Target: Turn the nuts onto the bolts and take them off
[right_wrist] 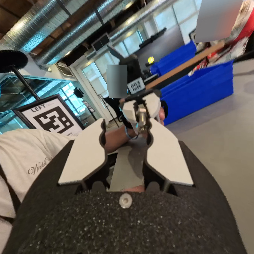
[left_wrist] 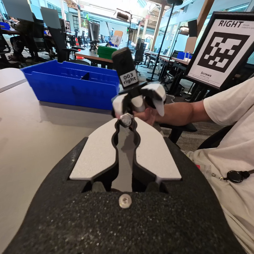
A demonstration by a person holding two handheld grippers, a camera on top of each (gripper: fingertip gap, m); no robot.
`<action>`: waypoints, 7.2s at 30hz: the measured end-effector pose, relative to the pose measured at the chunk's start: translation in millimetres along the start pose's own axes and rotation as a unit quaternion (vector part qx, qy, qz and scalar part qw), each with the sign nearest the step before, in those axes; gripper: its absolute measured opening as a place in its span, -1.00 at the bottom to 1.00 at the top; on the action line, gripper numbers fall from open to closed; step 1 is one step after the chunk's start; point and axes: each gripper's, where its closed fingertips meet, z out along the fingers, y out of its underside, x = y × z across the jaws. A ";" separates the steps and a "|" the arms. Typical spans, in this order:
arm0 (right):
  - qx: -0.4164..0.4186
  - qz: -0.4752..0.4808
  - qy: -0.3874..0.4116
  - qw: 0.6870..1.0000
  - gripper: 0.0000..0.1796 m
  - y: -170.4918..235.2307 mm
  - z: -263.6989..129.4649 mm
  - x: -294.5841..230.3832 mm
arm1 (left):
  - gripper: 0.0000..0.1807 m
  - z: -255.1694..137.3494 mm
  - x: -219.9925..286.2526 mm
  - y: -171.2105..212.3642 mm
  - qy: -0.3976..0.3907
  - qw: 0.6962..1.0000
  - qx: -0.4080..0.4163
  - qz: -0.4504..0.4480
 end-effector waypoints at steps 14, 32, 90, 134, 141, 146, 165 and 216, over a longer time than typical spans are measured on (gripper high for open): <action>0.045 -0.023 -0.010 0.999 -0.43 -23.5 3.7 -6.4 | -0.82 -17.5 -6.4 -23.8 -0.011 0.998 0.055 -0.011; -0.042 -0.036 0.011 0.998 -0.43 2.4 14.4 4.2 | -0.82 -13.5 -0.1 -20.5 0.000 0.999 0.040 -0.003; -0.012 -0.035 0.018 0.999 -0.48 -24.0 7.5 4.8 | -0.82 -17.3 -2.3 -20.3 -0.017 0.999 0.026 0.015; 0.008 0.105 -0.009 0.994 -0.81 -1.9 8.3 17.9 | -0.82 -11.6 -0.4 -9.5 -0.023 0.999 -0.009 0.034; -0.124 -0.293 0.111 0.941 -0.81 5.2 4.3 12.8 | -0.82 -9.7 11.6 -7.3 0.032 0.999 -0.009 -0.004; -0.205 -0.618 0.188 0.736 -0.81 8.3 -2.4 12.9 | -0.82 -6.6 18.4 0.1 0.061 0.997 -0.028 -0.026; -0.037 -0.199 0.141 0.969 -0.38 3.6 9.2 11.7 | -0.82 -17.8 11.4 -12.7 0.036 0.999 -0.005 0.002; -0.023 -0.242 0.241 0.940 -0.81 -15.8 0.0 30.9 | -0.82 -37.2 -38.0 -9.3 -0.253 0.966 -0.032 0.053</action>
